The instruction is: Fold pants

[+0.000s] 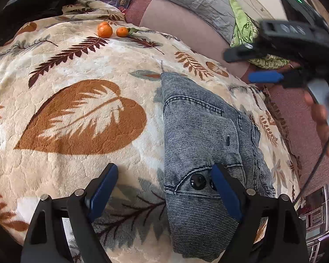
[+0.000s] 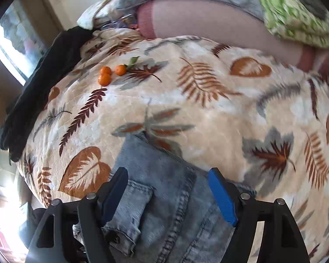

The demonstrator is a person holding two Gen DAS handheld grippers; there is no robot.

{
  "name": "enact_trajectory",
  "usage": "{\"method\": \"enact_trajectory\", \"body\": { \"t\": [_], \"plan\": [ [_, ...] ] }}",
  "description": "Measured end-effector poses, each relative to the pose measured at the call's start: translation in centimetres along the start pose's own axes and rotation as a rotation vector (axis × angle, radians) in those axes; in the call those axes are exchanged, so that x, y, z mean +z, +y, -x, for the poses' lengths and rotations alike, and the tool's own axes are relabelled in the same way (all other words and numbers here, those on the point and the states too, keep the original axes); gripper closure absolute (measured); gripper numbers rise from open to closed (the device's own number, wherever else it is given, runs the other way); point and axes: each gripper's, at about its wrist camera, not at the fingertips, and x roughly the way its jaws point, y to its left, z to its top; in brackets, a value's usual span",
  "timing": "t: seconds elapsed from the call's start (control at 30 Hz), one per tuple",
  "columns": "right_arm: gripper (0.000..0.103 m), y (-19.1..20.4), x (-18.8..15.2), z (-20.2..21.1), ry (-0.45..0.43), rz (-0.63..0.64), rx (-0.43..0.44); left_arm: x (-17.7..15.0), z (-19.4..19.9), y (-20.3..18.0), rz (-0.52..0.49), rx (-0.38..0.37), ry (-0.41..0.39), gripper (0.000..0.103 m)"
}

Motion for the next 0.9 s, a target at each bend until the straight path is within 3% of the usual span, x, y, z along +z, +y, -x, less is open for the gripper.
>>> {"method": "enact_trajectory", "body": {
  "t": [0.17, 0.3, 0.33, 0.37, 0.43, 0.5, 0.67, 0.9],
  "plan": [
    [0.022, 4.5, 4.1, -7.8, 0.25, 0.129, -0.04, -0.2, 0.1, 0.2, -0.007, -0.007, -0.001, 0.016],
    [0.023, 5.4, 4.7, -11.8, 0.364, 0.152, -0.103, -0.2, 0.1, 0.1, -0.02, -0.002, -0.002, 0.016],
    [0.044, 5.3, 4.5, -12.3, 0.396, 0.144, -0.09, -0.2, 0.0, 0.1, -0.023, -0.002, -0.002, 0.016],
    [0.083, 5.4, 4.1, -12.8, 0.433, 0.156, -0.083, -0.1, 0.0, 0.0, -0.025, -0.003, -0.001, 0.016],
    [0.084, 5.5, 3.6, -11.8, 0.391, 0.201, -0.092, 0.0, -0.1, -0.1, -0.03, -0.012, 0.002, 0.016],
    [0.084, 4.5, 3.6, -10.8, 0.338, 0.154, -0.081, -0.1, -0.4, -0.6, -0.043, -0.045, 0.03, 0.016],
    [0.085, 3.4, 2.4, -9.3, 0.25, 0.119, -0.077, -0.4, -0.4, -1.7, -0.104, 0.002, 0.006, 0.016],
    [0.085, 4.0, 2.3, -8.9, 0.22, 0.112, -0.092, -0.3, -0.7, -1.2, -0.093, -0.011, 0.017, 0.016]
  ]
}}
